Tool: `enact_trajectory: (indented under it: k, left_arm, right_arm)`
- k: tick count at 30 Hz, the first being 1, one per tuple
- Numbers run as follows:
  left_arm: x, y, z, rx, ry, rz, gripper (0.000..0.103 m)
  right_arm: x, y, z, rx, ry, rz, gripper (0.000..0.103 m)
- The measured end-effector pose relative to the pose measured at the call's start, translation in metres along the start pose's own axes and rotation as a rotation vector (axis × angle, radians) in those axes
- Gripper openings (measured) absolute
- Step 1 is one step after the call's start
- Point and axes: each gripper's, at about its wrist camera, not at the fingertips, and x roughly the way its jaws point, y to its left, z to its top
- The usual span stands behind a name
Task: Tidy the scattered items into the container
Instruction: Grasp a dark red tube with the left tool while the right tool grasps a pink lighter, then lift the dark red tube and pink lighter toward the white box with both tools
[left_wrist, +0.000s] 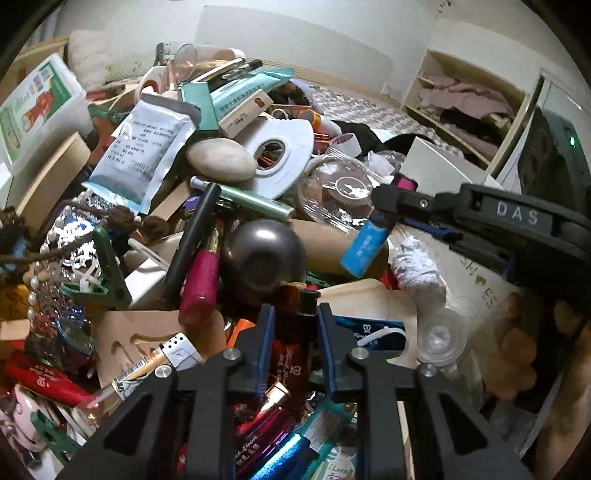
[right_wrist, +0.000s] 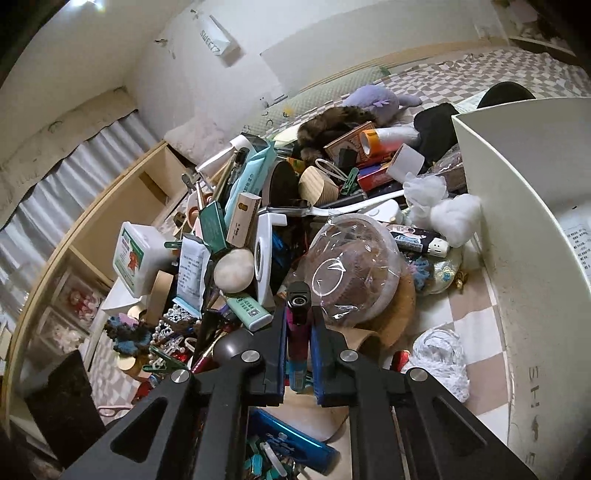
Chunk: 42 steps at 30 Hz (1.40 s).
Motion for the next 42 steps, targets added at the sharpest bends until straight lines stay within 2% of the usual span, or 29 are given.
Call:
enact_trajectory:
  k: [8, 12, 15, 29, 38, 42]
  left_arm:
    - [-0.004, -0.001, -0.001, 0.002, 0.000, 0.016, 0.022]
    - [-0.006, 0.005, 0.000, -0.040, -0.001, 0.001, 0.022]
    - [-0.009, 0.003, 0.002, -0.033, -0.018, 0.022, 0.022]
    - [-0.028, 0.006, 0.013, -0.050, -0.079, 0.004, 0.022]
    - [-0.054, -0.004, 0.037, -0.030, -0.155, -0.037, 0.022]
    - [-0.057, -0.011, 0.049, -0.024, -0.174, -0.047, 0.022]
  right_arm:
    - [0.006, 0.003, -0.005, -0.010, 0.037, 0.003, 0.013]
    - [0.007, 0.008, -0.008, -0.030, 0.051, 0.012, 0.013]
    - [0.004, 0.013, -0.008, -0.047, 0.048, 0.018, 0.013]
    - [-0.017, 0.016, -0.003, -0.031, -0.021, 0.031, 0.013]
    - [-0.026, 0.018, 0.002, -0.031, -0.057, 0.047, 0.013]
    - [-0.037, 0.021, 0.006, -0.050, -0.103, 0.047, 0.013]
